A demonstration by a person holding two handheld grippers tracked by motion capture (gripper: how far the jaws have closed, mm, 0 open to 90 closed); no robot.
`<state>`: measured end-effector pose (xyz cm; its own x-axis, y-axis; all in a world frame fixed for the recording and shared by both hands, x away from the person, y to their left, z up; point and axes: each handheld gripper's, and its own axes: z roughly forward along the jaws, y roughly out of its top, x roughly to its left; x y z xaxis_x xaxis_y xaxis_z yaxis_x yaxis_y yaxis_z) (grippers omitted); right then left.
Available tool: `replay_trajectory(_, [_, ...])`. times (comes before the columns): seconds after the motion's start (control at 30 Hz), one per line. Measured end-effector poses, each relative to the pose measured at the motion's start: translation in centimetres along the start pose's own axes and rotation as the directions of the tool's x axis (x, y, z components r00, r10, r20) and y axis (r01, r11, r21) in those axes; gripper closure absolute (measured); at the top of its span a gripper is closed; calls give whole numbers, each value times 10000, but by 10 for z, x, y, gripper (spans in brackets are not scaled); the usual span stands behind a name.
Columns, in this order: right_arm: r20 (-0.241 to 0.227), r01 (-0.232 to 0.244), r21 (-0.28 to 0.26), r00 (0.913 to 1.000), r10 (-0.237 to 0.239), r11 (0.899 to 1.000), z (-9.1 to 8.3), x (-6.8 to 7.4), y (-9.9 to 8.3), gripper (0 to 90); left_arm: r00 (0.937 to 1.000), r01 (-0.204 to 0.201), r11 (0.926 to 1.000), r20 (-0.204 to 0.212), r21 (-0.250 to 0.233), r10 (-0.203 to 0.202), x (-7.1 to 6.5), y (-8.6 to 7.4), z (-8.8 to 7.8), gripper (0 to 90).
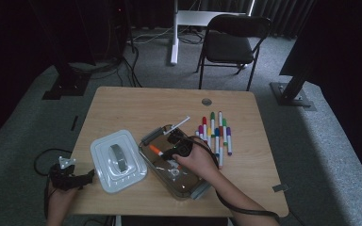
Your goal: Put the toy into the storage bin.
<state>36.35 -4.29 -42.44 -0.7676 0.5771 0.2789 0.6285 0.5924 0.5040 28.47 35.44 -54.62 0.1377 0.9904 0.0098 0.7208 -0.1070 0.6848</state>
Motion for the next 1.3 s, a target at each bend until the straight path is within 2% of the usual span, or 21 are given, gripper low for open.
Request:
replay_trajectory(0.13, [81,74,534,9999,-78,9985,14,2,4,766,10000,12,10000,1,-2,-12,0,0,0,5])
replay_trajectory(0.23, [47,89,683,9999,-92,9976,18,2,5,766,10000,12,10000,2,-2,-12,0,0,0,5])
replay_trajectory(0.43, [61,354,1669,9993,-369,9853,39,4,5,766,10000,11,10000,2,2,-11,0,0,0,5])
replay_trajectory(0.47, [61,354,1669,9993,-369,9853,39,4,5,766,10000,11,10000,2,2,-11,0,0,0,5])
replay_trajectory(0.5, [-15,300,1898,9995,-302,9814,44,3,4,766,10000,2,10000,2,8,-2,0,0,0,4])
replay_trajectory(0.57, [19,294,2007,9995,-304,9792,47,2,4,766,10000,3,10000,3,9,-3,0,0,0,5])
replay_trajectory(0.7, [117,459,2536,9987,-505,9662,54,4,3,765,10000,1,10000,2,9,-1,0,0,0,5])
replay_trajectory(0.73, [117,459,2536,9987,-505,9662,54,4,3,765,10000,1,10000,2,9,-1,0,0,0,5])
replay_trajectory(0.77, [317,532,2645,9975,-638,9629,58,5,3,765,10000,4,10000,2,9,-4,0,0,0,4])
replay_trajectory(0.9, [153,445,3080,9985,-517,9503,67,3,1,764,10000,4,10000,2,8,-4,0,0,0,5])
replay_trajectory(0.93, [153,445,3080,9985,-517,9503,67,3,1,764,10000,4,10000,2,8,-4,0,0,0,4])
replay_trajectory(0.97, [198,492,3292,9981,-590,9430,72,2,0,764,10000,3,10000,2,9,-3,0,0,0,5])
replay_trajectory(1.13, [162,493,3408,9982,-583,9388,74,3,0,760,10000,2,10000,2,10,-2,0,0,0,4])
replay_trajectory(1.2, [21,465,3575,9987,-505,9327,77,2,0,746,10000,3,10000,6,10,-3,0,0,0,4])
replay_trajectory(1.23, [21,465,3575,9987,-505,9327,77,2,0,746,10000,3,10000,6,10,-3,0,0,0,5])
replay_trajectory(1.27, [61,597,3744,9977,-668,9253,79,2,-2,719,10000,2,10000,6,12,-2,0,0,0,5])
replay_trajectory(1.3, [93,634,3783,9973,-722,9235,80,2,-2,719,10000,2,10000,1,10,-2,0,0,0,5])
